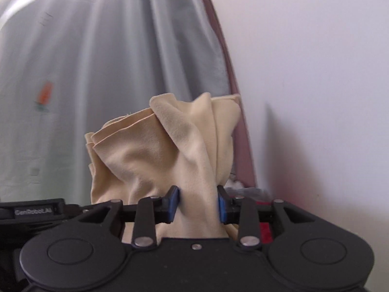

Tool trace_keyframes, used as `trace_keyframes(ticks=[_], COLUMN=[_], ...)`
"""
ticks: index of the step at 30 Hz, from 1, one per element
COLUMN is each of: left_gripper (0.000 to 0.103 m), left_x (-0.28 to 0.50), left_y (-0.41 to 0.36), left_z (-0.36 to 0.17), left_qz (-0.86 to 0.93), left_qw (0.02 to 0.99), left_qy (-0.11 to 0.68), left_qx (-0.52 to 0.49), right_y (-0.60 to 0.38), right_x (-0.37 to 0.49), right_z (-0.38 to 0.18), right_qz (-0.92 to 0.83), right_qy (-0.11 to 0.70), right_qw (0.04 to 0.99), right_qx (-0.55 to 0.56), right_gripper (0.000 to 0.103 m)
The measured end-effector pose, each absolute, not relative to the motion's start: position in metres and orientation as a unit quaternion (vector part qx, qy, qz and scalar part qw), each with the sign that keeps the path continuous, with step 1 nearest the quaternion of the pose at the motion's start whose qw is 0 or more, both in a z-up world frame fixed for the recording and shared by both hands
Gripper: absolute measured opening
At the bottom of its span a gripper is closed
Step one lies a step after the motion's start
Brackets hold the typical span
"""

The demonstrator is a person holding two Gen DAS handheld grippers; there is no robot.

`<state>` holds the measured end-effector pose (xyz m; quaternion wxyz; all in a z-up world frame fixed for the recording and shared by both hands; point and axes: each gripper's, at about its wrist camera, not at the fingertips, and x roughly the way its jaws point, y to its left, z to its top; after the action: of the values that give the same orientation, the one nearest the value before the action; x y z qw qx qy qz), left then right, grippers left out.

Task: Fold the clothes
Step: 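Carry the bundle with both grippers onto the red checked garment stack, then open both grippers and withdraw them from the clothes stack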

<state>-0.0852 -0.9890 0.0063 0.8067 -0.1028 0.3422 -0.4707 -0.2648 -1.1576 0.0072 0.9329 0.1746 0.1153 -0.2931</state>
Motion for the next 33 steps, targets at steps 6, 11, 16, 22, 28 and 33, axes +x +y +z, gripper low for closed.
trace_keyframes(ticks=[6, 11, 16, 22, 28, 33], left_gripper=[0.059, 0.081, 0.102, 0.103, 0.103, 0.103], left_x=[-0.053, -0.074, -0.118, -0.185, -0.233, -0.266], left_y=[-0.984, -0.95, -0.911, -0.869, -0.834, -0.808], left_z=[-0.038, -0.027, -0.007, 0.015, 0.016, 0.013], left_qz=[-0.418, -0.409, -0.42, -0.441, -0.46, -0.452], left_qw=[0.82, 0.839, 0.849, 0.843, 0.831, 0.841], left_qy=[0.382, 0.355, 0.319, 0.307, 0.312, 0.297], left_qx=[-0.083, -0.044, -0.026, -0.009, -0.006, 0.024], right_y=[-1.173, -1.161, -1.126, -1.063, -1.009, -0.984], right_x=[-0.224, -0.239, -0.273, -0.331, -0.37, -0.4], right_z=[-0.045, -0.039, -0.029, -0.032, -0.041, -0.043], right_qz=[-0.36, -0.385, -0.385, -0.379, -0.37, -0.362], right_qy=[0.176, 0.173, 0.176, 0.197, 0.229, 0.237], right_qw=[0.907, 0.9, 0.896, 0.891, 0.886, 0.888], right_qx=[0.127, 0.108, 0.133, 0.158, 0.159, 0.159], right_gripper=[0.047, 0.074, 0.092, 0.103, 0.103, 0.103])
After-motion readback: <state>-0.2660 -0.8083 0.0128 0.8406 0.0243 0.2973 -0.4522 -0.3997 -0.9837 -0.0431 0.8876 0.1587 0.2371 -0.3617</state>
